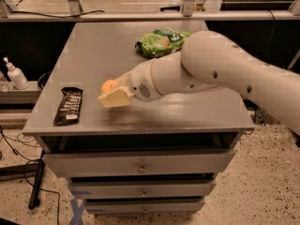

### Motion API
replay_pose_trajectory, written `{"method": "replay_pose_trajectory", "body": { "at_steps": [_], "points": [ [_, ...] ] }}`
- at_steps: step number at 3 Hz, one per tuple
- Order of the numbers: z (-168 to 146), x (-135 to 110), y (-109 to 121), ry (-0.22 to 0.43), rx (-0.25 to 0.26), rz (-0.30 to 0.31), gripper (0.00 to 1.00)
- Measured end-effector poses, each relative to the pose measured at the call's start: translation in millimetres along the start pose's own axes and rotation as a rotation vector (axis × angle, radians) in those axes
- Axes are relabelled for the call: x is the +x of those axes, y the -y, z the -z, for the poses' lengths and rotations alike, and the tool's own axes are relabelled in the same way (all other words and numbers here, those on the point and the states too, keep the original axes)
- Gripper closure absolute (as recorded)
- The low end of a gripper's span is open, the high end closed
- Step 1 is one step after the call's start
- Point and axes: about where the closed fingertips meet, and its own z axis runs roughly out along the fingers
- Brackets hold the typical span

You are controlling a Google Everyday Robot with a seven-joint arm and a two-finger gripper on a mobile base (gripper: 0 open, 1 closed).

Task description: Move orange near rxbar chocolate

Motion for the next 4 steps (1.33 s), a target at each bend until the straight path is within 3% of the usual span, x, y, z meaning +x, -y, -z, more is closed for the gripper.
{"method": "replay_pose_trajectory", "body": {
  "at_steps": [2,3,4],
  "points": [
    [-44.2,13.5,-24.2,-0.010,-0.012,0.022,1.00],
    [-57.5,17.7,-33.7,-0.020,-0.018,0.025,0.85],
    [-63.9,19.3,-38.2,-0.023,-0.021,0.026,0.61]
  ]
}}
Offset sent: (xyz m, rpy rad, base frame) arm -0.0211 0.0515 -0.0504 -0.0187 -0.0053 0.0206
